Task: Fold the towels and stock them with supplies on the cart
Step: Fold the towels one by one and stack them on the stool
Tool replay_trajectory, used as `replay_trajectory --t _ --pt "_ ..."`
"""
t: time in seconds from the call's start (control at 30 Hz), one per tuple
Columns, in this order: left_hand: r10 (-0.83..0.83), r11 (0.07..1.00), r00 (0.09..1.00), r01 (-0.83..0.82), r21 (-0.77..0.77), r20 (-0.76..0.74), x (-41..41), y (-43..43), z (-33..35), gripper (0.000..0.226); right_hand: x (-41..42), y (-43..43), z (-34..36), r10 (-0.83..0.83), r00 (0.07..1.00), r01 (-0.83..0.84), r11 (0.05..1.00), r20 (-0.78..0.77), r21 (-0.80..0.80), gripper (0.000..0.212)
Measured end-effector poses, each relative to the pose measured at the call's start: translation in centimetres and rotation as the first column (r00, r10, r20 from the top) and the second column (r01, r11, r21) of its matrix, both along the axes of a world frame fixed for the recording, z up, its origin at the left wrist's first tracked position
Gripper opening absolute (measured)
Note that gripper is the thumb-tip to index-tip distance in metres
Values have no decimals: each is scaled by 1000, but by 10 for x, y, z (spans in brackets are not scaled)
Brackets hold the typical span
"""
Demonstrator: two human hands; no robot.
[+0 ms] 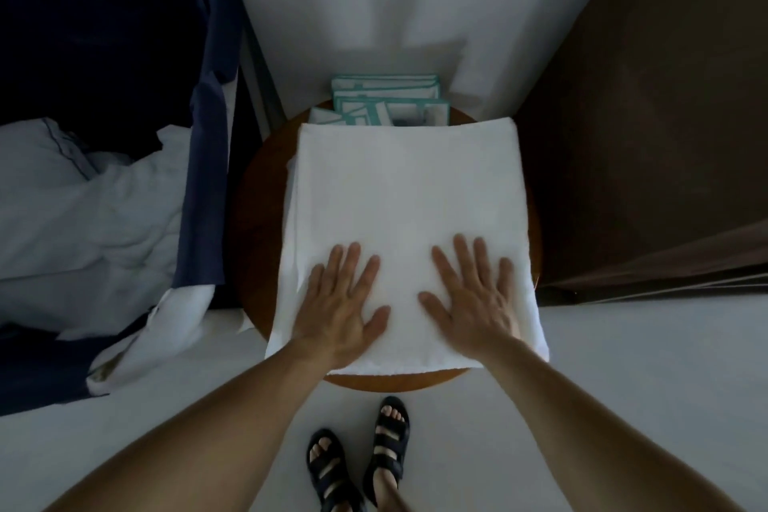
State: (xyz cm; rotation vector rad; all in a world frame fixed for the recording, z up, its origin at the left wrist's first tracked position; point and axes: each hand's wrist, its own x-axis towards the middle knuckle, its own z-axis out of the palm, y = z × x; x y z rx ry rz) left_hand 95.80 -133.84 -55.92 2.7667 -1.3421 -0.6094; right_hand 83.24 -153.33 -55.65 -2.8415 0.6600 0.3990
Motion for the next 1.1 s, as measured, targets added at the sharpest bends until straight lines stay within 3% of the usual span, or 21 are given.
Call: replay_trajectory --t 0.17,0.23,0.3,0.4,0.47,0.57,0.67,0.73,0.87,0.97,1.1 --pt "-32 979 990 58 196 -135 22 -2 25 81 9 -2 4 -8 993 16 998 -118 66 74" --pt "-77 985 992 91 146 -96 42 -14 54 81 23 -1 25 -32 996 37 997 -79 66 76" --pt "-68 998 996 69 -14 65 71 -17 89 78 52 4 53 -21 1000 21 1000 7 8 77" --pt "143 967 971 -97 -234 191 126 12 138 77 115 27 105 62 988 -58 998 141 -39 75" --pt "244 940 941 -170 -296 233 165 57 158 77 164 58 138 132 957 -130 991 259 -25 76" --pt "357 919 894 -284 -275 270 228 147 162 78 236 124 174 242 870 -271 962 429 7 80" --pt "461 886 850 -423 -191 253 296 236 144 79 312 197 176 348 810 -403 915 472 17 80" --pt "491 871 841 -474 -131 226 342 284 123 79 362 239 154 370 849 -430 899 378 85 82" --pt "491 869 860 -495 -6 143 420 350 61 79 448 295 69 317 947 -321 925 53 205 93" --pt "468 882 881 -471 31 73 458 381 5 77 491 320 -7 285 947 -237 932 -149 276 100" --pt "429 903 903 -429 28 -17 493 403 -68 78 532 337 -97 310 903 -227 932 -298 283 115"
